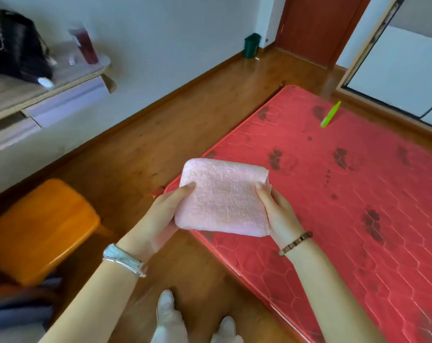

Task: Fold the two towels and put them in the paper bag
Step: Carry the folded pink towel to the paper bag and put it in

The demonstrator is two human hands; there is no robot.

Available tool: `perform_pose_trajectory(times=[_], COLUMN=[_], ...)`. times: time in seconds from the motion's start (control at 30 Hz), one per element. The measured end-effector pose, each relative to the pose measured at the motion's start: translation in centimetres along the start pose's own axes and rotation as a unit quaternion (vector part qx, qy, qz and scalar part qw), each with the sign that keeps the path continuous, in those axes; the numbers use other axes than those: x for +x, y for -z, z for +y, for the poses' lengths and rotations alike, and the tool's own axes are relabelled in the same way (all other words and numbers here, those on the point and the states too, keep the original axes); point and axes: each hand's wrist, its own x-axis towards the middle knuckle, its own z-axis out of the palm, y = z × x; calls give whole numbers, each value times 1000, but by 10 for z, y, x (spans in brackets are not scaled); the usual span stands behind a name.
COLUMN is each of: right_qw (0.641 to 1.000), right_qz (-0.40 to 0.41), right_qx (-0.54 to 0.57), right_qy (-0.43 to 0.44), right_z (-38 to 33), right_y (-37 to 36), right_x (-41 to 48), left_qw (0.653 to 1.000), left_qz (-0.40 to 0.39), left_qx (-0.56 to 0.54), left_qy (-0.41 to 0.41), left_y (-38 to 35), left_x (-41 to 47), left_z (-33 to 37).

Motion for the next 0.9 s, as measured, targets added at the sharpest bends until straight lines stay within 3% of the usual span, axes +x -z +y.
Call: perform_pose_trajectory(times=[0.23, 0.4, 0.7, 0.9], right_qw=[999, 998, 997, 995], right_qz=[-51, -55, -52, -69], right_qx=[-12, -9, 46, 70], right_qy=[0, 10, 17, -14], right_z=[-16, -25, -40, -36], right_y=[-104, -176, -278, -312], right_x=[27, 45, 74, 100], left_qw=[994, 990, 996, 995], left_qz=[107, 139, 79, 79], left_qx=[-18, -18, -2, -66], left_qy=[-2, -7, -35, -14], left_y=[89, 150, 248, 276], left_x=[-9, -7, -2, 13], left_z=[24, 51, 101, 118])
